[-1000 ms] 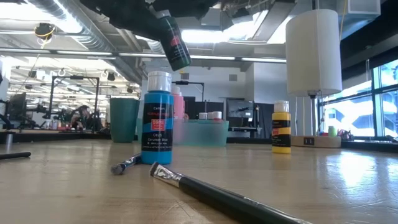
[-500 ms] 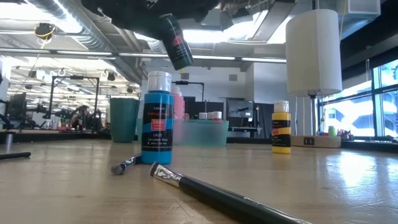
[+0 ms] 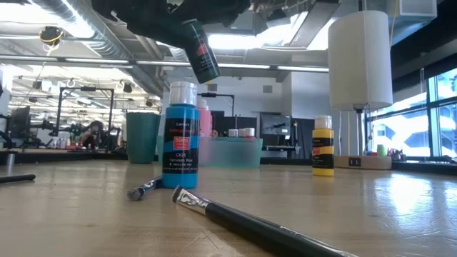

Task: Pick & Place Paint Supplies
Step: Put the small green paint bottle into the green bin

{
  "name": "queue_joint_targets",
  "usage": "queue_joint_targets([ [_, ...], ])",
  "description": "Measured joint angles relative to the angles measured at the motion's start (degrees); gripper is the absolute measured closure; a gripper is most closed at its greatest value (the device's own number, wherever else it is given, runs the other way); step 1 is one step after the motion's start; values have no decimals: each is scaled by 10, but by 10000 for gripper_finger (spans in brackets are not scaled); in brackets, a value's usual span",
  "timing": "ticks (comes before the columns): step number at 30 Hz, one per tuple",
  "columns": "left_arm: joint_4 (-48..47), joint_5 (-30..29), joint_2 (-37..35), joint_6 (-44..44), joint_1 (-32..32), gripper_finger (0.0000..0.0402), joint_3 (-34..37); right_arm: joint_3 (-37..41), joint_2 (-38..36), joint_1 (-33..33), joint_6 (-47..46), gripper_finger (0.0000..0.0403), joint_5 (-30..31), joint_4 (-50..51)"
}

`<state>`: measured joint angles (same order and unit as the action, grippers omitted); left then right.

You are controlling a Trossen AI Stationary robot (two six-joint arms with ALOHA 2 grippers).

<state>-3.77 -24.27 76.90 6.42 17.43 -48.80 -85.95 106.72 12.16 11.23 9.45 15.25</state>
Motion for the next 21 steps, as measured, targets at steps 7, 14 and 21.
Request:
queue_joint_targets([
  [7,-3,-2,0,15,0,242,0,0,1,0,4,287,5,1],
  [14,-4,-33,0,19,0,220,0,0,1,-1,4,287,8,5],
  [21,2,-58,-2,17,1,179,-1,1,2,-2,3,287,16,17],
])
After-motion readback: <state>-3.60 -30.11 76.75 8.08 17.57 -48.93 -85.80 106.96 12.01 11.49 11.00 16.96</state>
